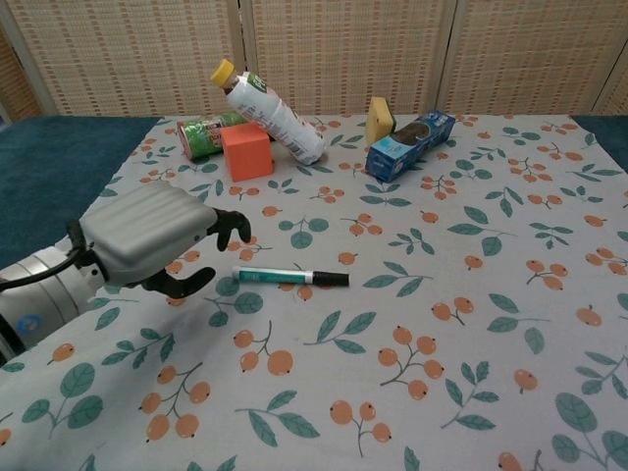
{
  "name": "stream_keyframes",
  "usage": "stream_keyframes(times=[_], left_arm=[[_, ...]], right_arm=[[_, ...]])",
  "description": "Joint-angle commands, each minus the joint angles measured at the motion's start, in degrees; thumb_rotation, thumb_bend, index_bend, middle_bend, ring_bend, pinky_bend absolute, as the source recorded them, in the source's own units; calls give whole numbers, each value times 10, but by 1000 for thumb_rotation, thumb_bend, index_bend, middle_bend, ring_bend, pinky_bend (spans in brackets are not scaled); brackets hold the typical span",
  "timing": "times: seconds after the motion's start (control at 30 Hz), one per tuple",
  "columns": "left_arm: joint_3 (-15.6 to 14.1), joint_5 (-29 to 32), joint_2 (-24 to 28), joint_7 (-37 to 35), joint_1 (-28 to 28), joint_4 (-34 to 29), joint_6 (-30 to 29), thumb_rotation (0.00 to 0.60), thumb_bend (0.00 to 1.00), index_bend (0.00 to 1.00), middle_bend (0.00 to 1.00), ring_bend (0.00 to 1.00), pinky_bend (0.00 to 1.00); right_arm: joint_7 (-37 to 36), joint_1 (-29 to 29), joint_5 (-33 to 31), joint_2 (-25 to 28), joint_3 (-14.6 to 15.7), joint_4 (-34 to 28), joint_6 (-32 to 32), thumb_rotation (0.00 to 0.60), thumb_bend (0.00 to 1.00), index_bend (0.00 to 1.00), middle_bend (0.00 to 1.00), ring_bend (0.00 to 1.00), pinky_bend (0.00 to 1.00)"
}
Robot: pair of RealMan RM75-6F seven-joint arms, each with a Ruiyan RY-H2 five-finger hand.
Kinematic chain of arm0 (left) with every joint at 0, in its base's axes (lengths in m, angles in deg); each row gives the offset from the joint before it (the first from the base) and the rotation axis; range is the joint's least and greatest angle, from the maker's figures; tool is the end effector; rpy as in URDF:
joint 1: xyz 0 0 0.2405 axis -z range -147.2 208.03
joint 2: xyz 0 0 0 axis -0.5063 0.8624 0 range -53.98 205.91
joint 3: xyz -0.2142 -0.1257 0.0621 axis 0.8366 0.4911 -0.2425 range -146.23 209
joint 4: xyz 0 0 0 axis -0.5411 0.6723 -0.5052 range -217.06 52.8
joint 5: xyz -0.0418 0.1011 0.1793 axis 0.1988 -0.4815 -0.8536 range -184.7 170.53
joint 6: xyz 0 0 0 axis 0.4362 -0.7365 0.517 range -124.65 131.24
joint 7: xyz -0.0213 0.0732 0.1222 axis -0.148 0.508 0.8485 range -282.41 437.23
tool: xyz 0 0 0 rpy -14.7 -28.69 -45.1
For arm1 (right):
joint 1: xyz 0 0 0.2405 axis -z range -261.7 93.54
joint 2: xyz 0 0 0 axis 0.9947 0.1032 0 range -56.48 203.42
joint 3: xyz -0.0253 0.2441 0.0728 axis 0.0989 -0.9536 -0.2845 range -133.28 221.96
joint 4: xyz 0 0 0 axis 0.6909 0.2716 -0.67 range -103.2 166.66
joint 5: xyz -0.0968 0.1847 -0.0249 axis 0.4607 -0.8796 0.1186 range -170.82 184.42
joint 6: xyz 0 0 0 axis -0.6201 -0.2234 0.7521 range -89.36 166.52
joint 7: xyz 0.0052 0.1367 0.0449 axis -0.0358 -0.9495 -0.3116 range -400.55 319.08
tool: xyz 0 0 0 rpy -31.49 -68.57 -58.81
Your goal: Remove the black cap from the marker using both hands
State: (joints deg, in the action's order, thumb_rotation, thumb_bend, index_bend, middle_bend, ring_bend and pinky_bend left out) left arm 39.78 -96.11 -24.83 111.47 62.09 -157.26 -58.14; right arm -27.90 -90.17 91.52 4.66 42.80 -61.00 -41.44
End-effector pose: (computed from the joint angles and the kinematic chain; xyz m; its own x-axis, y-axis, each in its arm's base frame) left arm -0.1497 0.2856 -0.0645 0.6729 -0.0401 0.7387 0.6030 -0.5487 -0.5791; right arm -0.3065 -0.1810 0.1179 0.5153 -0.1087 0.8501 -0.8566 -0.0352 0.5147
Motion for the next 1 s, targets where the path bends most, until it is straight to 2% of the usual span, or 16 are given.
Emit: stream_keyframes(times=[0.03, 0.57, 0.77, 1.0], left_arm=[[5, 11, -23, 4, 17, 27, 8, 600, 439, 289, 377, 765, 923], [-10, 13, -96, 104, 64, 128, 13, 600, 420, 326, 350, 768, 929], [-14, 19, -108, 112, 68, 153, 8, 600, 419, 334, 387, 776, 935], [-19, 22, -113, 120, 72, 163, 2, 600, 419, 389, 489, 778, 938]], right_arm=[[0, 2, 1, 3, -1, -2, -5, 600, 94, 0, 0, 0, 0], [-2, -1, -16, 16, -3, -15, 9, 600, 93, 0, 0, 0, 0], [-3, -2, -16, 18, -3, -18, 10, 600, 93, 0, 0, 0, 0], [-2, -3, -18, 18, -2, -18, 13, 600, 94, 0, 0, 0, 0]])
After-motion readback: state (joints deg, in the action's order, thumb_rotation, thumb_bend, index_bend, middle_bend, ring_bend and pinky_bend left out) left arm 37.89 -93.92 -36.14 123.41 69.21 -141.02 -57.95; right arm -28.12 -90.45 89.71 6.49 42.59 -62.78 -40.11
